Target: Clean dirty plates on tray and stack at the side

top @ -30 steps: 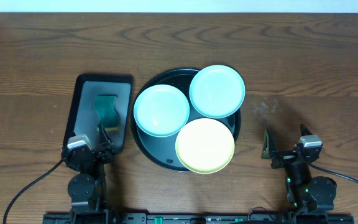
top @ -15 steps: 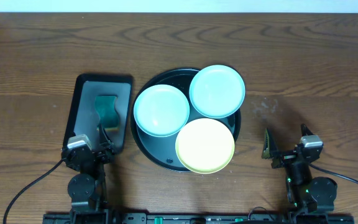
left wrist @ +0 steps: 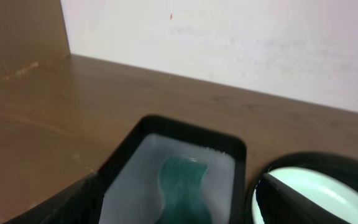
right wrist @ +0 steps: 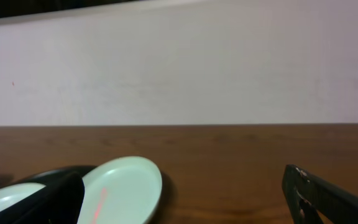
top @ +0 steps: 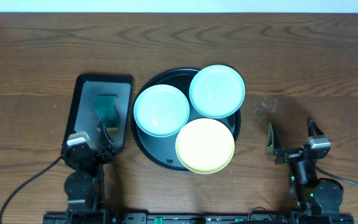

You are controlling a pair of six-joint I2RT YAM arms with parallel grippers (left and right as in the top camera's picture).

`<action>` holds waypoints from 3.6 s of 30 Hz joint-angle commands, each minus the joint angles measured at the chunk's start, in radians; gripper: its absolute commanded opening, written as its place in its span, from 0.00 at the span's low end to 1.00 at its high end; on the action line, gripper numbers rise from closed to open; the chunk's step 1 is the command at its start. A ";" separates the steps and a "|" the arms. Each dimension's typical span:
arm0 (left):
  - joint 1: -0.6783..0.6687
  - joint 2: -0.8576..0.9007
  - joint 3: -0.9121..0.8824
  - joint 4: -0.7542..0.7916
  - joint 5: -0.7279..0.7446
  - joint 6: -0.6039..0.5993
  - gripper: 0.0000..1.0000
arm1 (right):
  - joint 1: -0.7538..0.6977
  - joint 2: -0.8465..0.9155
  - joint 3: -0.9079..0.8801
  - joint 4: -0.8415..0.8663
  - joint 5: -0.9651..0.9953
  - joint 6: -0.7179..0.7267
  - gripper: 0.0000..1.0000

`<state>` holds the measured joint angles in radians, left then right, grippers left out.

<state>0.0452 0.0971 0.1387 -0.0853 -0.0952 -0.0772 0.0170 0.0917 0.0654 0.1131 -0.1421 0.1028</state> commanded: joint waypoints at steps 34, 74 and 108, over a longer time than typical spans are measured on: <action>0.004 1.336 1.512 -1.133 0.212 0.013 0.79 | 0.002 1.353 1.392 -1.008 -0.319 -0.089 0.99; 0.004 1.452 1.492 -1.110 -0.030 -0.123 0.81 | 0.632 1.973 1.415 -0.796 0.097 0.457 0.23; 0.018 1.791 1.412 -1.096 0.024 -0.037 0.67 | 0.633 2.080 1.415 -0.740 0.085 0.464 0.01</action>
<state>0.0460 1.8366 1.5631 -1.1774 -0.1055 -0.1257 0.6388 2.1227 1.4822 -0.6285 -0.0818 0.5674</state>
